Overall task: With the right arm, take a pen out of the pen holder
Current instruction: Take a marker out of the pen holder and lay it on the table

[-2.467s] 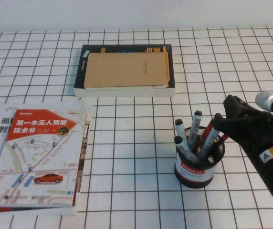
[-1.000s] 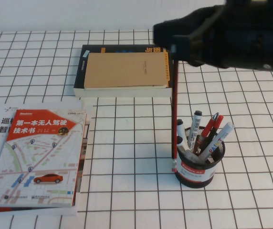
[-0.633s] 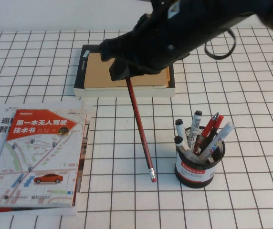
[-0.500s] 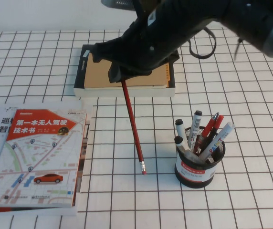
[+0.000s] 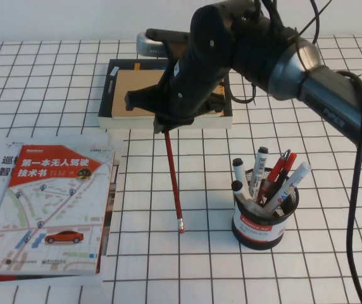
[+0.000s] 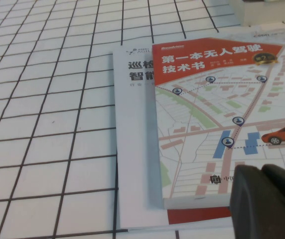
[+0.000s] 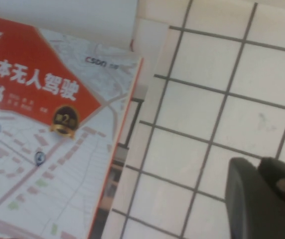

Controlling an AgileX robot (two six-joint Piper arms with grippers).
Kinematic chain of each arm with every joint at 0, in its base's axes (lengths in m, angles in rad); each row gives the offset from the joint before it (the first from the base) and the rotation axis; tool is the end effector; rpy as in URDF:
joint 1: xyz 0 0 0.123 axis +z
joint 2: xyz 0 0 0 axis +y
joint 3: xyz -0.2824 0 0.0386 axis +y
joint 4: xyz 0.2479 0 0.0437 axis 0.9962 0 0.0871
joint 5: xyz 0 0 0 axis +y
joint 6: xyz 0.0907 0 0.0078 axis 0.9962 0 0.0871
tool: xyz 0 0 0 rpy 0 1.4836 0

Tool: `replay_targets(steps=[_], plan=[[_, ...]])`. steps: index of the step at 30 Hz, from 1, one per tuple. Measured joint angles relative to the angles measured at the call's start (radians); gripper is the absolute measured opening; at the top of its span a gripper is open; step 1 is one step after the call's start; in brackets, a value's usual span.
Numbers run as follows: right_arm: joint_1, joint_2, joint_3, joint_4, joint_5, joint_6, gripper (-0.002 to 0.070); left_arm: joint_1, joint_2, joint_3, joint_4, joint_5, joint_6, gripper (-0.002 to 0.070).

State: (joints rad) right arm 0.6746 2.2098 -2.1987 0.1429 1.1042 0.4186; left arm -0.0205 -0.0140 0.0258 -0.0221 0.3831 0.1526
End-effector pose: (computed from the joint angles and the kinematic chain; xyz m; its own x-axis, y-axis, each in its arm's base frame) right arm 0.3790 0.3180 0.2904 -0.9025 -0.1317 -0.4100 -0.2844 0.8972 0.3378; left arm 0.0522 -0.0018 0.1707 -0.2964 0.1378 -0.9451 0.0680 0.9901 0.1231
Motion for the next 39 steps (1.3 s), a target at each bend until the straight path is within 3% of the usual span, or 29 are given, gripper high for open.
replay_targets(steps=[11,32,35,39], plan=[[-0.006,0.072,-0.002,-0.062,-0.002,0.024,0.0006,0.000,0.000,0.000,0.000,0.000,0.000,-0.0004],[-0.052,0.187,-0.002,0.018,-0.002,0.027,0.0011,0.000,0.000,0.000,0.000,0.000,0.000,-0.0004],[-0.052,0.193,-0.002,0.029,-0.002,0.027,0.0064,0.000,0.000,0.000,0.000,0.000,0.000,-0.0004],[-0.052,0.195,-0.002,0.034,-0.002,0.027,0.0220,0.000,0.000,0.000,0.000,0.000,0.000,-0.0004]])
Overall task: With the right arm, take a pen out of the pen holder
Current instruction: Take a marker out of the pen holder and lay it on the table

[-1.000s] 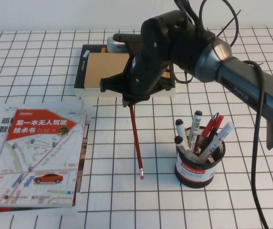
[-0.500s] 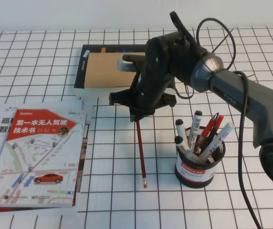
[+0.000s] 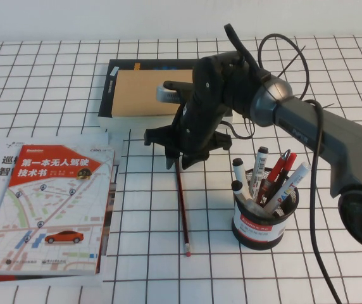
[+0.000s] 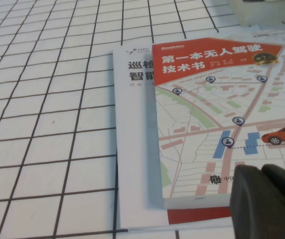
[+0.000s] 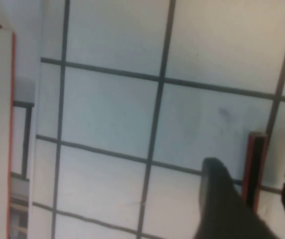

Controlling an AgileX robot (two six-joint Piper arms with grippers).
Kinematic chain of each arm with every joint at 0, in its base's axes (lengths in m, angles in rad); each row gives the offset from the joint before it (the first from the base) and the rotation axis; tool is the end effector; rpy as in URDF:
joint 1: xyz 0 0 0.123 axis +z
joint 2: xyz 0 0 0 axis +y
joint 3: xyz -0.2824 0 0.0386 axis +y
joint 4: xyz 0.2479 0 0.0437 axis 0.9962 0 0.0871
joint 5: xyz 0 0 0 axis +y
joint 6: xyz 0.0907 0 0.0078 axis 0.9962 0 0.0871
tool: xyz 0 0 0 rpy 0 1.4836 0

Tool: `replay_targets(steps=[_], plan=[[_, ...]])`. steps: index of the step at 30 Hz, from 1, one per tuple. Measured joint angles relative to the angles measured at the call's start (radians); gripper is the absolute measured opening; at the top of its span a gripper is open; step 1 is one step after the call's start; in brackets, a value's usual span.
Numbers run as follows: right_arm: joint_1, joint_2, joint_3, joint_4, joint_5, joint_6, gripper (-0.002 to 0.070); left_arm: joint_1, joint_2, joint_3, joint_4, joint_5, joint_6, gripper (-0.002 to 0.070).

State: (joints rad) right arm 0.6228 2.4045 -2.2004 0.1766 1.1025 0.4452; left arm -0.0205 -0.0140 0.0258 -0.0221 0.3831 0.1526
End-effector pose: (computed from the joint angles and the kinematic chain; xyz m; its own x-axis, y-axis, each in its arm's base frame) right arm 0.4124 0.3138 0.1925 -0.9695 -0.0862 -0.2292 -0.1552 0.9404 0.3027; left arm 0.0522 -0.0018 0.1707 -0.2964 0.1378 -0.9451 0.0680 0.9901 0.1231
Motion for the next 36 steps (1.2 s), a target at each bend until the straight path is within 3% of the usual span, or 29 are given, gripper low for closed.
replay_targets(steps=[4,10,14,21,23,28,36], plan=[[0.000,0.000,0.000,0.001,0.000,0.000,0.0320,0.000,0.000,0.000,0.000,0.000,0.000,-0.0004],[0.000,-0.089,0.000,-0.038,0.002,0.000,0.0337,0.000,0.000,0.000,0.000,0.000,0.000,-0.0004],[0.002,-0.231,0.000,-0.081,0.029,-0.042,0.0275,0.000,0.000,0.000,0.000,0.000,0.000,-0.0004],[0.035,-0.443,0.000,-0.134,0.136,-0.181,0.0043,0.000,0.000,0.000,0.000,0.000,0.000,-0.0004],[0.041,-0.483,0.002,-0.142,0.144,-0.211,0.0012,0.000,0.000,0.000,0.000,0.000,0.000,-0.0004],[0.067,-0.599,0.083,-0.204,0.150,-0.234,-0.0010,0.000,0.000,0.000,0.000,0.000,0.000,-0.0004],[0.086,-0.896,0.410,-0.235,0.154,-0.237,-0.0014,0.000,0.000,0.000,0.000,0.000,0.000,-0.0004]])
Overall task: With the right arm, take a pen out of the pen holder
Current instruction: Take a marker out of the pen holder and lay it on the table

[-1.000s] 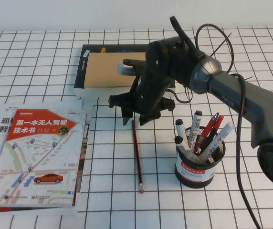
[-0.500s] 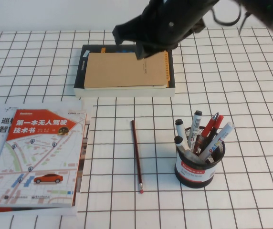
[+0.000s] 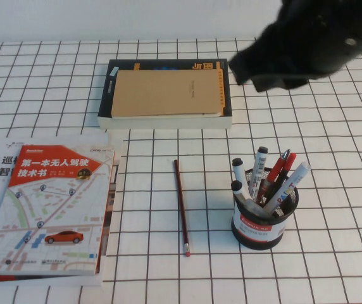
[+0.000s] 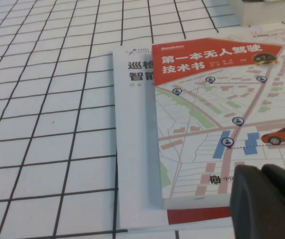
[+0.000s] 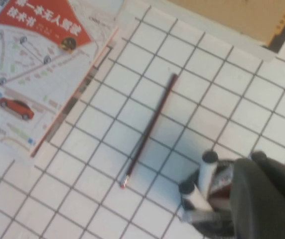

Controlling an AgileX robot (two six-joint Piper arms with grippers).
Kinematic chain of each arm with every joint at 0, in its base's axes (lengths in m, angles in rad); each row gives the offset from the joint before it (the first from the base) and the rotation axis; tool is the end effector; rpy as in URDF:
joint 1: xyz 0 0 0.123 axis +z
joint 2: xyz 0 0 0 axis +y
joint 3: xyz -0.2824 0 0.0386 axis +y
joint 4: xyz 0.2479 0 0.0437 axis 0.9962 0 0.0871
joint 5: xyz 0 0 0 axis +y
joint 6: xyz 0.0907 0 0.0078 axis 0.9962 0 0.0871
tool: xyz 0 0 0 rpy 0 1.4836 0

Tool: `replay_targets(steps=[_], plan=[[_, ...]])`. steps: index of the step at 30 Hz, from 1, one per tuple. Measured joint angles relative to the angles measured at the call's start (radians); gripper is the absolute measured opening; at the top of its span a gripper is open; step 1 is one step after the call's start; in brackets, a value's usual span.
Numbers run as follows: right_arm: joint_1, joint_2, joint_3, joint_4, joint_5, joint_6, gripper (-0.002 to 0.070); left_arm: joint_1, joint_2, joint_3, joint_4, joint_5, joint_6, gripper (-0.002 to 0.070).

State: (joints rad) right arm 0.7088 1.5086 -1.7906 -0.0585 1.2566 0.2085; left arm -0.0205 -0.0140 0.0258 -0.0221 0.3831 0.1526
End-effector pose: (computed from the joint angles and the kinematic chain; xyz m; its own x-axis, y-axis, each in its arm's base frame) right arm 0.2343 0.1942 0.4477 -0.6957 -0.3476 -0.6286 -0.5006 0.8622 0.0773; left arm 0.0522 -0.0018 0.1707 -0.2964 0.1378 -0.9451 0.0680 0.9901 0.1231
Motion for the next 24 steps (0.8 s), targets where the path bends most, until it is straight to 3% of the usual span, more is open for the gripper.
replay_targets(steps=[11,16,24], plan=[[0.000,-0.479,0.635,0.029,-0.129,0.002,-0.0014,0.000,0.000,0.000,0.000,0.000,0.000,-0.0004],[0.000,-0.634,0.807,0.052,-0.149,0.044,-0.0015,0.000,0.000,0.000,0.000,0.000,0.000,-0.0004],[0.000,-0.829,1.070,-0.011,-0.351,0.052,-0.0015,0.000,0.000,0.000,0.000,0.000,0.000,-0.0004]])
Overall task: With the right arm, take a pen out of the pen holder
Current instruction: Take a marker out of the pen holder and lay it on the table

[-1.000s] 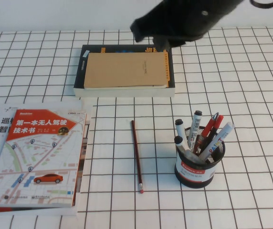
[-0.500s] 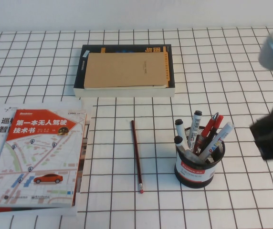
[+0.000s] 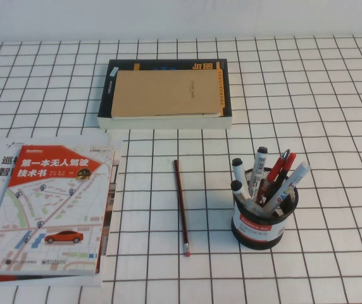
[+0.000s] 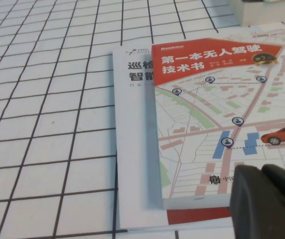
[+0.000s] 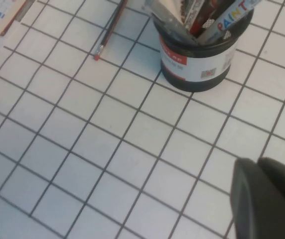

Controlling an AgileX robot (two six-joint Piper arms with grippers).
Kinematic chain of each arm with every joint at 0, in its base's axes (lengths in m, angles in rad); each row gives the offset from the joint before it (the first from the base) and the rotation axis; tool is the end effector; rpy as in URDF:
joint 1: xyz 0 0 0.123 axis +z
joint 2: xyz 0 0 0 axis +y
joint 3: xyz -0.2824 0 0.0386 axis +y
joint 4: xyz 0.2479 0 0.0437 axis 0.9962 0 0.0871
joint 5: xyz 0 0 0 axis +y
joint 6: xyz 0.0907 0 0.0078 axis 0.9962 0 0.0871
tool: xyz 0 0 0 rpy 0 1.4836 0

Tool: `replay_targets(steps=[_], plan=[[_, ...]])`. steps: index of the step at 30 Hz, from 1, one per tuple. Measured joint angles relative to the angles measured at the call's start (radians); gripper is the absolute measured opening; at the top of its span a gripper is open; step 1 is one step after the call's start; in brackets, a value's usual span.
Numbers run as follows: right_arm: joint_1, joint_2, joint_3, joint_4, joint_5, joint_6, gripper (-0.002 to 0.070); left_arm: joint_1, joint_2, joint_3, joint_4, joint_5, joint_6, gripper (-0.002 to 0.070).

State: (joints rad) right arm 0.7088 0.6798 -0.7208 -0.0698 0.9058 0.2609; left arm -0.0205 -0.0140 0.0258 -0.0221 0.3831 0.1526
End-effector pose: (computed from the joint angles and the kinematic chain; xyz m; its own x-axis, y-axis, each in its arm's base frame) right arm 0.0908 0.0713 0.3206 -0.6534 -0.2761 -0.7049 -0.4906 0.8635 0.1166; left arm 0.0522 -0.0018 0.1707 -0.2964 0.1378 -0.9451 0.0680 0.9901 0.1231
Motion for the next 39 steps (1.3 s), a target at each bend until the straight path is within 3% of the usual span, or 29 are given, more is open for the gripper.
replay_targets(steps=[5,13,18,26,39], plan=[[-0.083,-0.095,0.187,-0.044,-0.230,0.000,-0.0015,0.000,0.000,0.000,0.000,0.000,0.000,-0.0004],[-0.448,-0.324,0.528,0.012,-0.662,0.000,-0.0015,0.000,0.000,0.000,0.000,0.000,0.000,-0.0005],[-0.572,-0.491,0.700,0.010,-0.833,0.000,-0.0015,0.000,0.000,0.000,0.000,0.000,0.000,-0.0004],[-0.616,-0.681,0.745,-0.008,-0.764,0.000,-0.0015,0.000,0.000,0.000,0.000,0.000,0.000,-0.0004],[-0.618,-0.687,0.747,-0.083,-0.659,-0.002,-0.0015,0.000,0.000,0.000,0.000,0.000,0.000,-0.0004]])
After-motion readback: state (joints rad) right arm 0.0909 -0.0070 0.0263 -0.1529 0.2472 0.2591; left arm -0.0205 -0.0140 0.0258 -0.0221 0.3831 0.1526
